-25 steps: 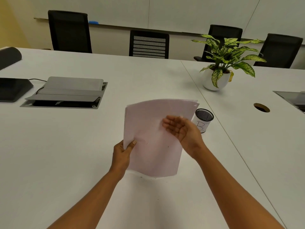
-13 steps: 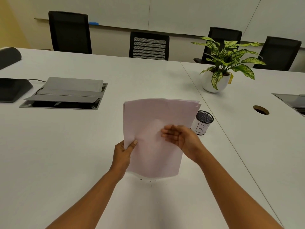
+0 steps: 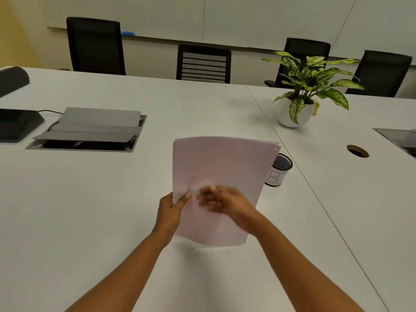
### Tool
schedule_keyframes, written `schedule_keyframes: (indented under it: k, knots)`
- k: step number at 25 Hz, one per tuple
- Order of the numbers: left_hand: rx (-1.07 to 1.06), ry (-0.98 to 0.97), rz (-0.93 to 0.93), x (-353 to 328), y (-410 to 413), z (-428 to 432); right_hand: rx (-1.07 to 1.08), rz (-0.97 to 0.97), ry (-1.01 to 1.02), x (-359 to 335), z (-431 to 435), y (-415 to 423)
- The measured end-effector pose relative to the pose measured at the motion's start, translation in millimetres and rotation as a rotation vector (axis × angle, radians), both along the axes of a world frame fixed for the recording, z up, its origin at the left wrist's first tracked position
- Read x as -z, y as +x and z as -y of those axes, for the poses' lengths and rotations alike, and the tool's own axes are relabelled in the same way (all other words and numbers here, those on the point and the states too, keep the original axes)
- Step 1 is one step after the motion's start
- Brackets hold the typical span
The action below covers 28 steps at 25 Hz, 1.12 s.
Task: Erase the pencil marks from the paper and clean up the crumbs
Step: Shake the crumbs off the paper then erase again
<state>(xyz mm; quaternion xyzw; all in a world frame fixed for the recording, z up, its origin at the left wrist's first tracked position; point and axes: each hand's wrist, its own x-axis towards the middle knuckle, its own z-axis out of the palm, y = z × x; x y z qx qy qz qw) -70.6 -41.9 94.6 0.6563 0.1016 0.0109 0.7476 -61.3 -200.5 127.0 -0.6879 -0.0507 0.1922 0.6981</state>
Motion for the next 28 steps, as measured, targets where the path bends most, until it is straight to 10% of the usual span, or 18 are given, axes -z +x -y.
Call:
schedule_keyframes:
  k: [4, 11, 18, 24, 28]
  knots:
    - [0.001, -0.026, -0.008, -4, 2, 1, 0.135, 0.051, 0.221, -17, 14, 15]
    - [0.022, -0.001, -0.001, -6, 5, -4, -0.016, -0.076, -0.245, 50, 32, -16]
    - [0.003, -0.006, -0.014, -5, 2, -4, 0.266, 0.067, 0.349, -53, 53, 29]
    - [-0.003, -0.037, -0.001, -7, 6, -8, -0.088, -0.237, -0.264, 61, 34, -27]
    - [-0.017, -0.038, 0.013, -7, 9, -11, -0.048, -0.196, -0.225, 43, 38, -14]
